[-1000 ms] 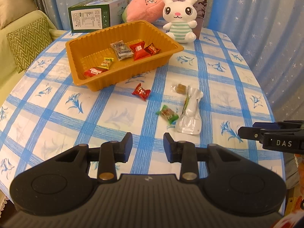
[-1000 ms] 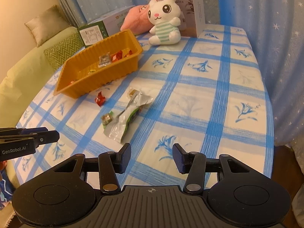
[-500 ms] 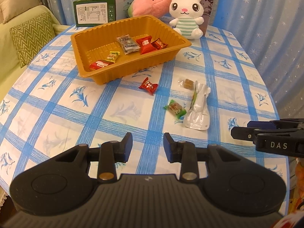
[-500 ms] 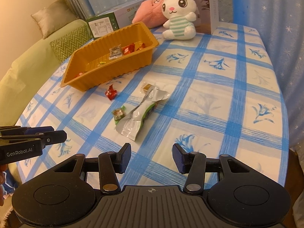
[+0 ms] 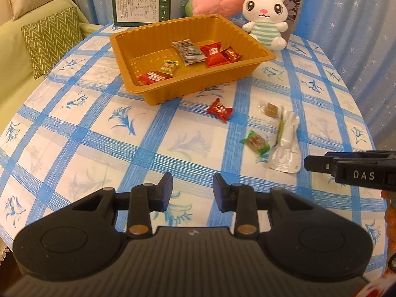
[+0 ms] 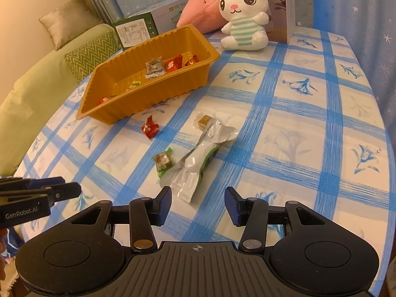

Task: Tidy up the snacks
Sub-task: 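Grasp the clear plastic snack bag with the right tool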

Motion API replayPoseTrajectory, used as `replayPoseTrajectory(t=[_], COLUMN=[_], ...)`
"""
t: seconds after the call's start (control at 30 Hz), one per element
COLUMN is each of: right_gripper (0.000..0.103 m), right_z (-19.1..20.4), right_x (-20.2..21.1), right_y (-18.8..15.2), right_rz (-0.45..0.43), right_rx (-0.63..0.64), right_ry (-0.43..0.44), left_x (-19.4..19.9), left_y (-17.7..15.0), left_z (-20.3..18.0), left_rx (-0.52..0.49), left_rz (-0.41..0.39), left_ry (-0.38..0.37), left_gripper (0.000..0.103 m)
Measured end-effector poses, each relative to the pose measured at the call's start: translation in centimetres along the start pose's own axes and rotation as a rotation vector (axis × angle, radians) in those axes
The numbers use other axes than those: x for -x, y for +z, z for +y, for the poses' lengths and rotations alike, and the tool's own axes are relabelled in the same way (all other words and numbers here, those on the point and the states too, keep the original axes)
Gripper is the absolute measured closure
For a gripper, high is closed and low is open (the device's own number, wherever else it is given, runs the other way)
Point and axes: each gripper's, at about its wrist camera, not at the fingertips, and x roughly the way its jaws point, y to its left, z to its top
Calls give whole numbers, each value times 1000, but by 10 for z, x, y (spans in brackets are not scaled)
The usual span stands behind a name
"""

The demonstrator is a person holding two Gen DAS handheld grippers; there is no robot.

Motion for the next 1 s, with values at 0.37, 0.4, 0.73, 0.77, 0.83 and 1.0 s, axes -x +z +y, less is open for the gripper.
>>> replayPoseTrajectory(t=[0.37,0.4,0.73,0.77,0.83,1.0], right_gripper=[54,54,55,55,55,69], right_z=[-3,-2,4,4,5,4], right_x=[-28,-31,-58,-59,-61,-62], right_y=[21,22,37,38,39,38], right_rz=[2,3,5,6,7,8], right_rx=[-82,-88,-112,-108,-95,-59], right_ry=[-11,-16,-76,-85,-96,-104], left_x=[-14,-16,-28,-29,-30,-34], left_y=[7,7,12,12,14,17], left_z=[16,17,19,19,19,16], left_rx=[8,8,0,-2,-4,-13], left_rz=[9,11,25,26,24,20], left_ry=[8,8,-3,-5,-9,-29], left_gripper=[71,71,71,71,71,71])
